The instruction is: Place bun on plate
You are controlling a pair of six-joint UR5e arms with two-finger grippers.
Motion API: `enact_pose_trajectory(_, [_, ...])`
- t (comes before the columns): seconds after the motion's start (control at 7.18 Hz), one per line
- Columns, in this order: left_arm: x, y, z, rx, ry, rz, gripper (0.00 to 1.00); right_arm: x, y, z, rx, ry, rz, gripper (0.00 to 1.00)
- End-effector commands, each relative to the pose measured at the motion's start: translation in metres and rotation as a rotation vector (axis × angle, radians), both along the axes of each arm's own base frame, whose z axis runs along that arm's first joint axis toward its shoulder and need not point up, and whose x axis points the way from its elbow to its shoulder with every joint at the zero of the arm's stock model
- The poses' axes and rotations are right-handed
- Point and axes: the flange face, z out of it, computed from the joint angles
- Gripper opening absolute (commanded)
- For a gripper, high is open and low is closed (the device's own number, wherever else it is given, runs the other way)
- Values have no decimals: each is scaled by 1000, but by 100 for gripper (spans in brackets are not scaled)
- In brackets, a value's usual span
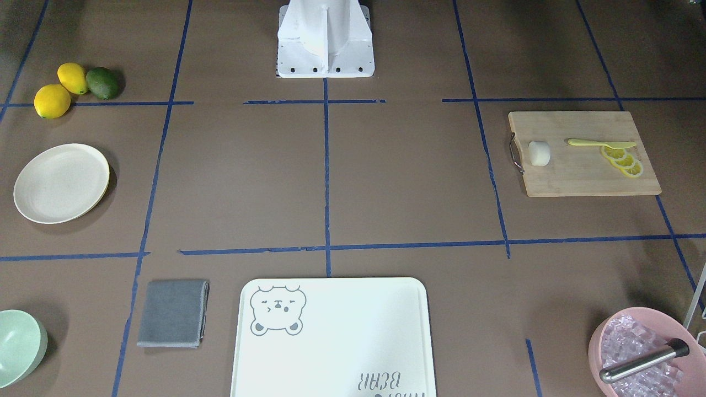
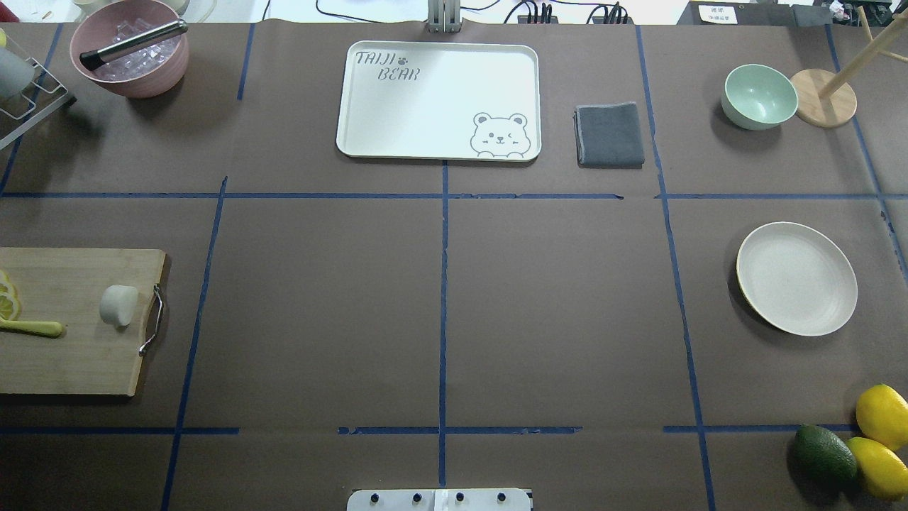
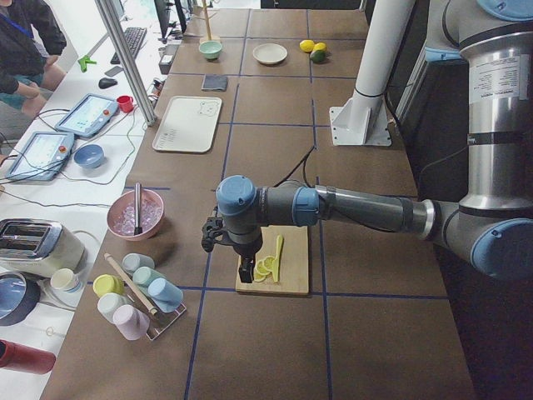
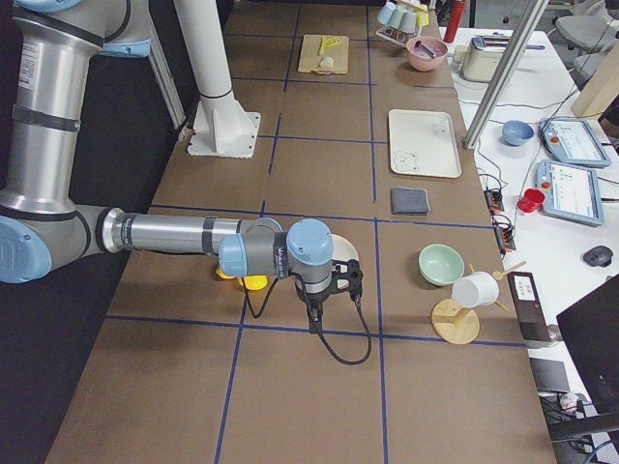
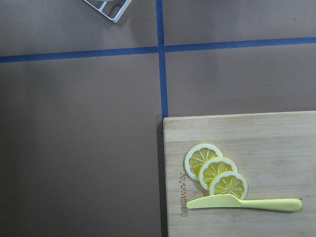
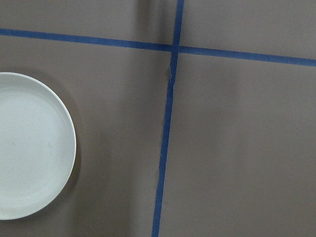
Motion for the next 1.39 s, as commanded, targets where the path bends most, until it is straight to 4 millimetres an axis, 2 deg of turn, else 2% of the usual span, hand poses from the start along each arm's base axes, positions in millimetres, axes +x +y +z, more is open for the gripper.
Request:
enact_pose_trajectory(0.0, [0, -1, -1, 3, 0, 0, 100, 1, 0, 1, -1, 1, 2, 99])
enact_pose_trajectory(0.42, [0, -1, -1, 1, 0, 0, 100, 0, -1, -1, 3, 1, 0, 100])
enact_pose_trajectory(0.7, [1, -1, 2, -4, 0, 2, 100, -11, -1, -1, -6, -3, -18, 100])
enact_pose_trajectory(0.84, [1, 0, 2, -7, 0, 2, 100, -23, -2, -3, -14, -12, -3, 100])
enact_pose_trajectory(1.11, [1, -1, 3, -7, 0, 2, 100, -69, -4, -8, -32, -39, 44, 99])
enact_pose_trajectory(1.25, [1, -1, 2, -5, 0, 2, 100, -90, -4, 8, -23, -58, 55, 99])
